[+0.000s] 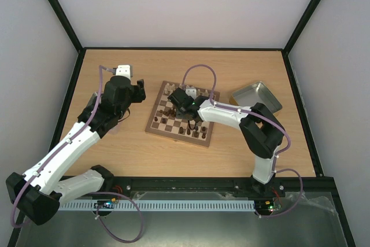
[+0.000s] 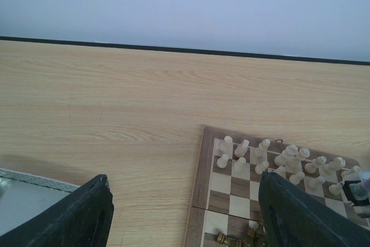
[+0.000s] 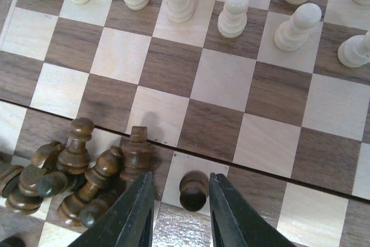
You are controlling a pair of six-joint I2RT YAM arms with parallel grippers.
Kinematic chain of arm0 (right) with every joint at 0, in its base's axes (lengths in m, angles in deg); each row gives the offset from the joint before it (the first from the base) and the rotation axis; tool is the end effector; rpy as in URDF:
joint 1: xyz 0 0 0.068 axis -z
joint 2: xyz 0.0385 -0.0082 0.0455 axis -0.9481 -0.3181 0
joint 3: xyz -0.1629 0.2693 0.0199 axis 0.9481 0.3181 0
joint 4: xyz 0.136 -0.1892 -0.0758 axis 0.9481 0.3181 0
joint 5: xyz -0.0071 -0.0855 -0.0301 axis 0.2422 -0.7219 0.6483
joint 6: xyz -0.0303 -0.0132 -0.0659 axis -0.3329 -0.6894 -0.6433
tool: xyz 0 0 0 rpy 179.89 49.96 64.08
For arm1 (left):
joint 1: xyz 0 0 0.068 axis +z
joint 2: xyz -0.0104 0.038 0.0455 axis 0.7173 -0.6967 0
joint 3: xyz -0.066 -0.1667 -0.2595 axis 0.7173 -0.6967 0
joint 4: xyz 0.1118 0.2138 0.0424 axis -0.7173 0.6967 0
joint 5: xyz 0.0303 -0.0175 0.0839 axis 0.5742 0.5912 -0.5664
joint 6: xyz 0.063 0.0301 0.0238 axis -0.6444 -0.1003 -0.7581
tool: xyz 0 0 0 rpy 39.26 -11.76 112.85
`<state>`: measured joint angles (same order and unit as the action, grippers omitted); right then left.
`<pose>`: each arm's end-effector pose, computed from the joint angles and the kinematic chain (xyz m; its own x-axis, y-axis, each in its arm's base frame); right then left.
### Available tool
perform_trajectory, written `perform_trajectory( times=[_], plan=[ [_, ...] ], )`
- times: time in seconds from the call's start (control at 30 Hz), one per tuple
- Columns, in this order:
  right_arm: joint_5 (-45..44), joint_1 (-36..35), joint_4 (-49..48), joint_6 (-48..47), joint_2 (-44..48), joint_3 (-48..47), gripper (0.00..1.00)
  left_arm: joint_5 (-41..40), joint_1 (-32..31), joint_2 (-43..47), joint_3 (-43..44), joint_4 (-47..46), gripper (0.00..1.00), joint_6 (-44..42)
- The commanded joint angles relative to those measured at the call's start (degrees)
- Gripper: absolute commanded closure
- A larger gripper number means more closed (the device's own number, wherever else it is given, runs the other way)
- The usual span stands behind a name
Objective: Set up the chess pieces on the board
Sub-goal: Pick up the chess piece from the chessboard.
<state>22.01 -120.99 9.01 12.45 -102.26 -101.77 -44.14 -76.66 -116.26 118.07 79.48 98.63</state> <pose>0.2653 0.2939 0.2162 -0.8802 0.0341 -0.4734 -0.0982 0.9628 0.2519 0.1935 -0.0898 0.3768 -0.3705 -0.1532 -0.9161 0.0695 0.9790 -0.1918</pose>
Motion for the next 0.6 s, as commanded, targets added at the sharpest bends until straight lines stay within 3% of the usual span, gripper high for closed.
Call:
perform_trajectory(
  times=[0.0, 0.33, 0.57],
  plan=[
    [-2.6, 0.42, 2.0, -0.9, -1.85, -1.95, 0.75, -0.55, 0.28, 0.07, -0.4, -0.87, 0.29, 0.12],
    [-3.91, 0.5, 2.09, -1.68, -2.92, -3.07, 0.9, -0.09, 0.33, -0.31, -0.37, -0.97, 0.29, 0.07],
    [-4.99, 0.5, 4.02, -2.19, 1.45, -1.15, 0.91, -0.09, 0.33, -0.33, -0.34, -1.09, 0.29, 0.07]
  ],
)
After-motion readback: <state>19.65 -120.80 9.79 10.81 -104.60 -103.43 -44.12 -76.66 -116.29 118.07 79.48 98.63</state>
